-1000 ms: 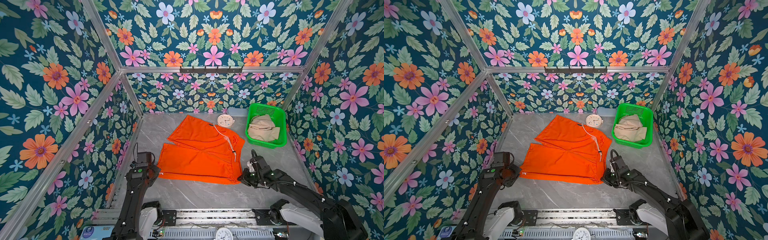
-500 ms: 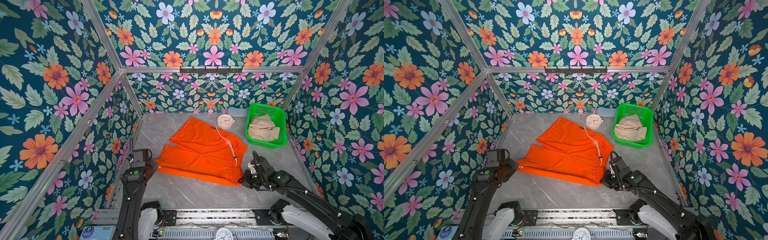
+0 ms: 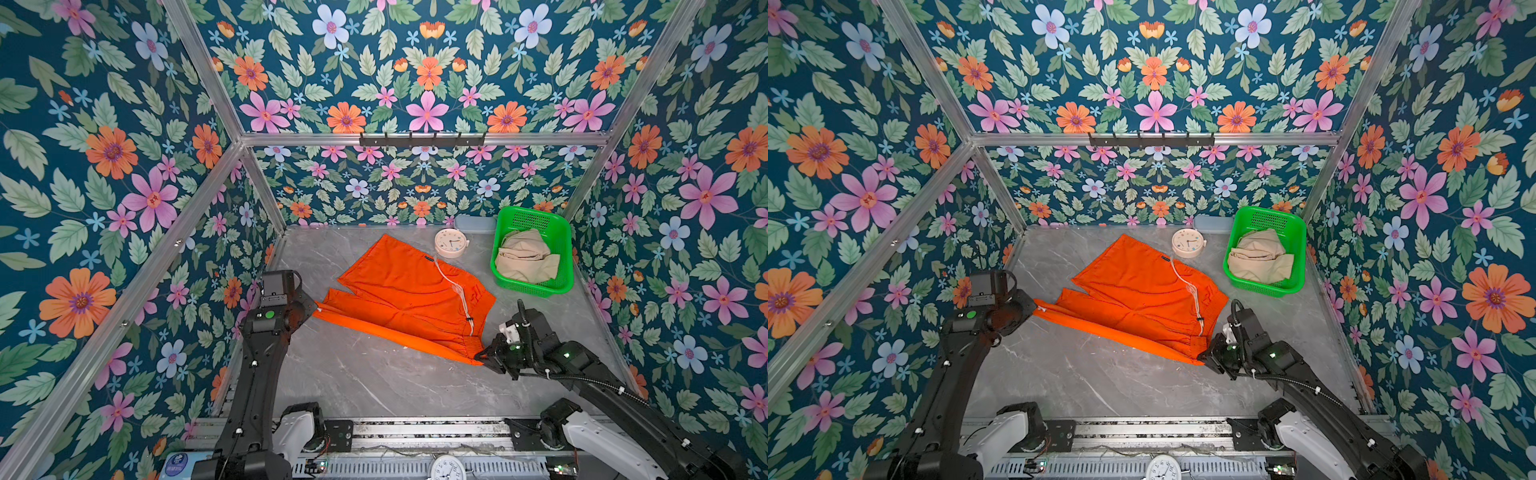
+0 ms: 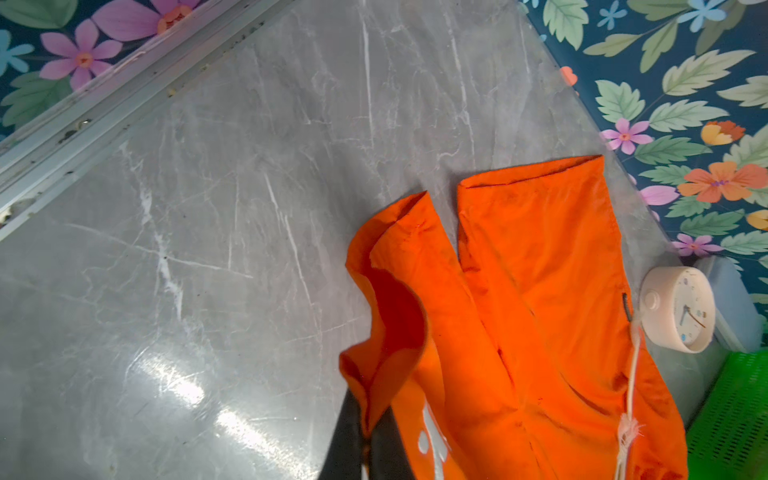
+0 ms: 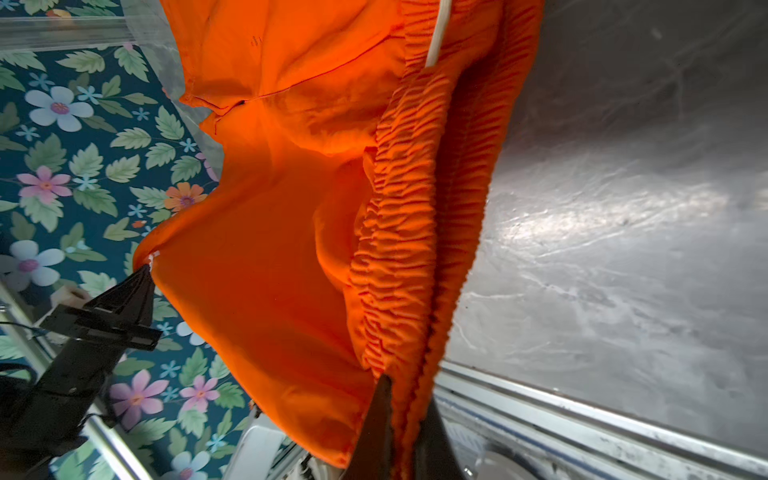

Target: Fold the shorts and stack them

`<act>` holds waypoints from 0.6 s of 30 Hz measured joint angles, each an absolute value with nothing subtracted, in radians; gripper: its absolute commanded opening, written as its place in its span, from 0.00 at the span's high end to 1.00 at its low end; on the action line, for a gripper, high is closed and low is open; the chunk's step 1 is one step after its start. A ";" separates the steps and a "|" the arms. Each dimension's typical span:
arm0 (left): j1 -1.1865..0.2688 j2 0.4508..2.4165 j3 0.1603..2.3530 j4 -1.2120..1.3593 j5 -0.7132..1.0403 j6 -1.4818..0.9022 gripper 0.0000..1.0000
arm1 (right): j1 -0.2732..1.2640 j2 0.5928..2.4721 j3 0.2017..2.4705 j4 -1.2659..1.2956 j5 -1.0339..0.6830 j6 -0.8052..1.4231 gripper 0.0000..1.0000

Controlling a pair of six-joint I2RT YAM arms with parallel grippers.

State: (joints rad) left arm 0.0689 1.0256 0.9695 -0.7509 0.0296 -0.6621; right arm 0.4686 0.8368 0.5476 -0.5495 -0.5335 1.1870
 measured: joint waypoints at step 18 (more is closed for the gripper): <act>-0.133 1.372 1.262 -0.591 -0.086 -0.546 1.00 | 0.238 1.159 0.712 -0.658 -0.885 1.041 0.97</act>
State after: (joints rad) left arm -0.1333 1.3724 1.2621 -0.5907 -0.0856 -0.5465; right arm 0.2379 1.1591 0.7116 -0.6579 -0.8852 1.0409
